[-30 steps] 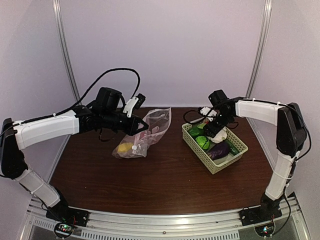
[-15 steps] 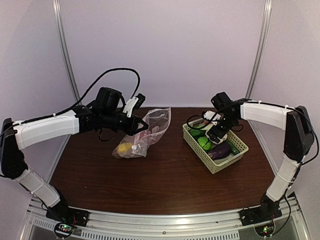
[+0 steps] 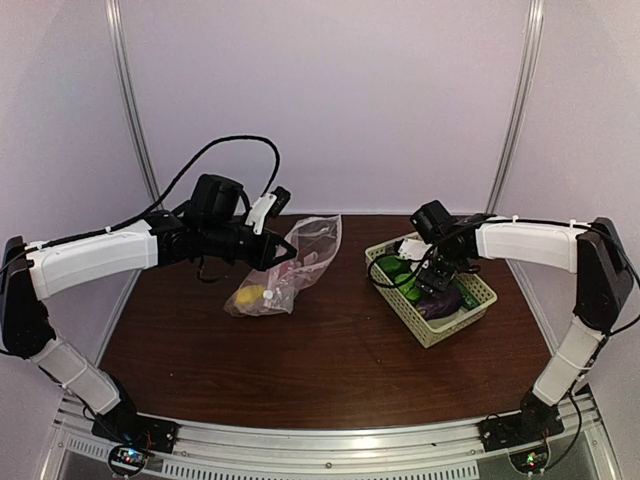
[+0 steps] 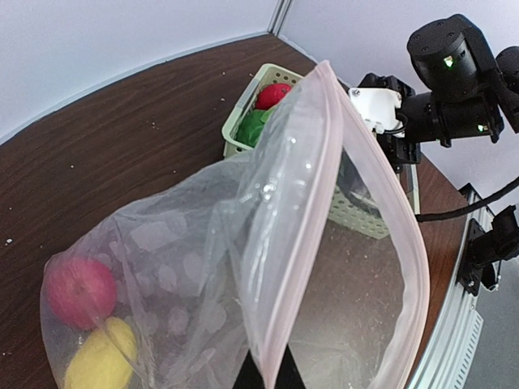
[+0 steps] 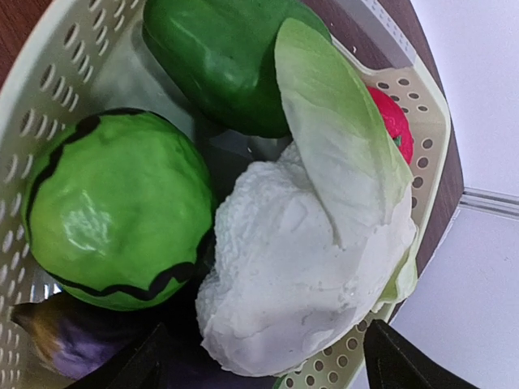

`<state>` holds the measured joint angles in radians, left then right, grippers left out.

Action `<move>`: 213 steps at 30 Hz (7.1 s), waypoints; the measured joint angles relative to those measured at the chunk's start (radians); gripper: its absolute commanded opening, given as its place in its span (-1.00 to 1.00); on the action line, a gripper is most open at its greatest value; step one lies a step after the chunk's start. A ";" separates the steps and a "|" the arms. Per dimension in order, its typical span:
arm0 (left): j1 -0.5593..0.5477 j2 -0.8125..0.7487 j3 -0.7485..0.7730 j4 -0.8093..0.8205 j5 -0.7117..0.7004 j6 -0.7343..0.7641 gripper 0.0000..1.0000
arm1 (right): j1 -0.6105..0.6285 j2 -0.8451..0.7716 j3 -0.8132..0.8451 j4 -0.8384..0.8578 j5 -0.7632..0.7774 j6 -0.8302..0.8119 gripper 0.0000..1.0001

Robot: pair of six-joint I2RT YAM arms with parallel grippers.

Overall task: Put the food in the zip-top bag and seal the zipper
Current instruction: Pick up the fake vegetable from the bin, then place the fake vegetable in the zipper food storage bag, then adjust the zipper food storage bag at the center of the board.

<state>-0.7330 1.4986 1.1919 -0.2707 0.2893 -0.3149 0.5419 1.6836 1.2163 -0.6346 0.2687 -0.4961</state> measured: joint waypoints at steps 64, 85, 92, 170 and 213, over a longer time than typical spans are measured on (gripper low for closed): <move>0.000 0.050 0.062 -0.013 0.039 -0.007 -1.00 | 0.150 0.056 0.612 -0.089 -1.237 0.258 -0.05; 0.071 -0.061 -0.023 0.151 0.161 -0.144 -1.00 | 0.175 0.095 0.566 -0.111 -1.131 0.290 -0.05; 0.084 -0.057 -0.023 0.157 0.163 -0.144 -1.00 | 0.183 0.130 0.642 -0.125 -1.072 0.325 -0.08; 0.075 -0.089 -0.032 0.126 0.011 -0.116 -1.00 | 0.248 0.219 0.631 -0.080 -0.703 0.543 -1.00; 0.025 -0.047 0.071 0.022 -0.335 0.061 -1.00 | 0.177 0.024 0.573 -0.147 -0.630 0.234 0.99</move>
<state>-0.7078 1.4513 1.2633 -0.2489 -0.0456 -0.2543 0.7193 1.7081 1.7889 -0.7818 -0.3614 -0.2623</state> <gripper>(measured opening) 0.007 0.994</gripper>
